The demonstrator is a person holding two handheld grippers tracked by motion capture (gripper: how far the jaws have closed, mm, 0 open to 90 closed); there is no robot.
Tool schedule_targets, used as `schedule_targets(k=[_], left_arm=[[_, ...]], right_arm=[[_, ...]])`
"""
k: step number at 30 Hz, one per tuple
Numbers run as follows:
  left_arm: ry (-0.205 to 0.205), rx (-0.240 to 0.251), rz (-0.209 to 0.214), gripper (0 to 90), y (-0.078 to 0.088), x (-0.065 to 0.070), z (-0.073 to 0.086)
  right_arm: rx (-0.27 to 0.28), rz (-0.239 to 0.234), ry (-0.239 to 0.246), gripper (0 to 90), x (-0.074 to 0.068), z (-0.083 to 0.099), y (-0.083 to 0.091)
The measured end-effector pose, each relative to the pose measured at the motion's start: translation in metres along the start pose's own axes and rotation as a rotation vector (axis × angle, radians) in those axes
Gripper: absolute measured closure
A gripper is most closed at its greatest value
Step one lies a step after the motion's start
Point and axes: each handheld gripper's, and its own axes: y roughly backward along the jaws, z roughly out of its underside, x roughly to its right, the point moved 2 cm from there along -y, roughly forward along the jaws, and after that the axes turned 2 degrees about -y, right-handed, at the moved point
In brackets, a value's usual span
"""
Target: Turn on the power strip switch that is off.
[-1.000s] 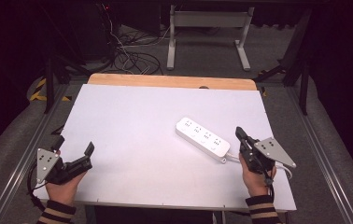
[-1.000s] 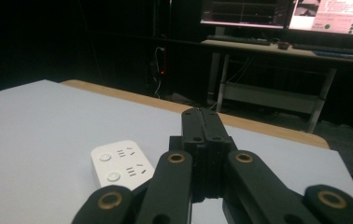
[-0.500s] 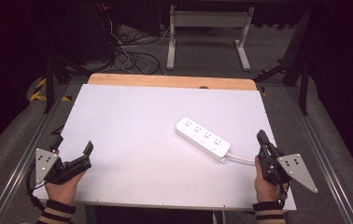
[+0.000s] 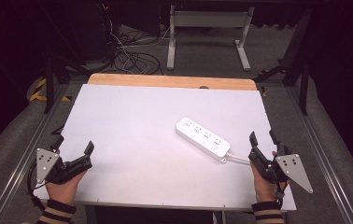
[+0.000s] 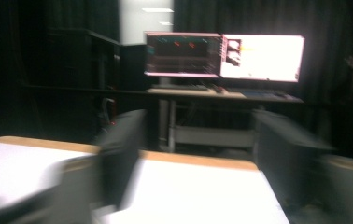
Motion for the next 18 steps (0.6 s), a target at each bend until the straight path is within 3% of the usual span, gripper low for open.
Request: schedule_targets(k=[1,7,18], left_arm=[[-0.002,0.001,0.0,0.1,0.0003,0.0,-0.0002],[0.004,0.001,0.003,0.1,-0.0002,-0.0004,0.0003],[0.004,-0.001,0.004,0.1,-0.0002,-0.0005,0.0003]], right_arm=[[-0.013,0.009,0.001,16.8,0.0,0.0007,-0.0015],[0.0,-0.01,0.005,8.7,-0.0024,-0.0003,-0.0021],[-0.009,0.0,0.013,7.5,-0.0024,0.0011,-0.0029]])
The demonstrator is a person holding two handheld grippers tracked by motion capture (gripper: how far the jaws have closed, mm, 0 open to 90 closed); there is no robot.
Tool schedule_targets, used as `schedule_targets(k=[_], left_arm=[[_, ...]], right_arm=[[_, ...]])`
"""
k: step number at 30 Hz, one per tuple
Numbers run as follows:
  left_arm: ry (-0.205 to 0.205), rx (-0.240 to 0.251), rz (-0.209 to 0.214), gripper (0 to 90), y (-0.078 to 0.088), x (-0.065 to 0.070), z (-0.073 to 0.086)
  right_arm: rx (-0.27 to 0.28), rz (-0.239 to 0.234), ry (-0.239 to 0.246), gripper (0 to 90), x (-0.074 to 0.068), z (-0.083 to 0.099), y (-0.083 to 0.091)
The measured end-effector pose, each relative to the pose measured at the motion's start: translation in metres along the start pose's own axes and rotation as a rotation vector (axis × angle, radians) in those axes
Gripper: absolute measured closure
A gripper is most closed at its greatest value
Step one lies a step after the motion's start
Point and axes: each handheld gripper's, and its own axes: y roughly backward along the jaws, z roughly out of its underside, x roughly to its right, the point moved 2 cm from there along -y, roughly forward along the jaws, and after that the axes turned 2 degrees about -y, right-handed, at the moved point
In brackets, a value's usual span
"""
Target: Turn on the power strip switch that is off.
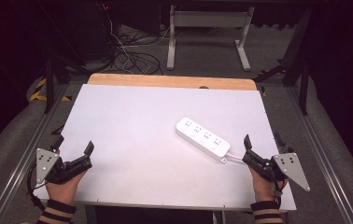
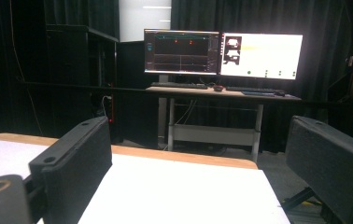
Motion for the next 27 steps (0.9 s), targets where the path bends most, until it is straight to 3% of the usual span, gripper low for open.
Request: schedule_targets(k=[27], left_arm=[[0.004,-0.003,0.014,0.2,-0.0016,0.0027,-0.0008]], right_arm=[[-0.023,-0.001,0.008,8.8,-0.0033,0.0024,0.0023]])
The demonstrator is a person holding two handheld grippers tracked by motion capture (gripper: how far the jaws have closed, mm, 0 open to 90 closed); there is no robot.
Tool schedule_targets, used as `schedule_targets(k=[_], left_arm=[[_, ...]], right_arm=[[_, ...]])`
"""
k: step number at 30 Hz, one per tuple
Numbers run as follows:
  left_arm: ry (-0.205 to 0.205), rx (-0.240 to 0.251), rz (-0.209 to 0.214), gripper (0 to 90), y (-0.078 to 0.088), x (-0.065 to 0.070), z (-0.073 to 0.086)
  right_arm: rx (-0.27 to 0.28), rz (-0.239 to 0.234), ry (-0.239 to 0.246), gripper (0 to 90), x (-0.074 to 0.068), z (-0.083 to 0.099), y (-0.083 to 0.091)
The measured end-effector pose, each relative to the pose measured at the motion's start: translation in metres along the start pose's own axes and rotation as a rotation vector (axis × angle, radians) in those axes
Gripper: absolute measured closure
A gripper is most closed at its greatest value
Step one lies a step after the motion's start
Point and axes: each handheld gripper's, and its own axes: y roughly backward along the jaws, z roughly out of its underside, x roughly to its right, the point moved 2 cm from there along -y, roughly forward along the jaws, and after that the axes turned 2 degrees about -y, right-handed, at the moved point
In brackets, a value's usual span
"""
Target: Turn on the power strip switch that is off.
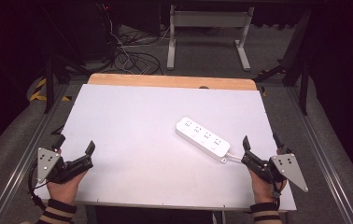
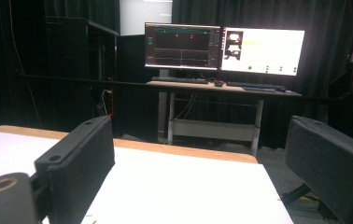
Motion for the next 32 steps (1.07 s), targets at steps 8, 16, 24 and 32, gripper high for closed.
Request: schedule_targets(k=[8,16,24,32], left_arm=[[-0.003,-0.001,-0.002,0.2,-0.0007,0.0,0.0],[0.002,-0.002,0.002,0.2,-0.0008,0.0003,0.0002],[0.006,-0.002,0.001,0.2,-0.0015,-0.0004,0.0006],[0.005,-0.007,0.005,0.3,-0.0023,-0.0006,0.0014]], right_arm=[[0.001,0.002,0.0,8.8,0.0007,-0.0003,0.001],[0.003,0.008,-0.007,8.8,0.0011,-0.0005,0.0012],[-0.001,0.007,-0.008,8.9,0.0012,0.0012,0.0003],[-0.008,-0.004,-0.015,8.9,-0.0002,0.0038,-0.0015]])
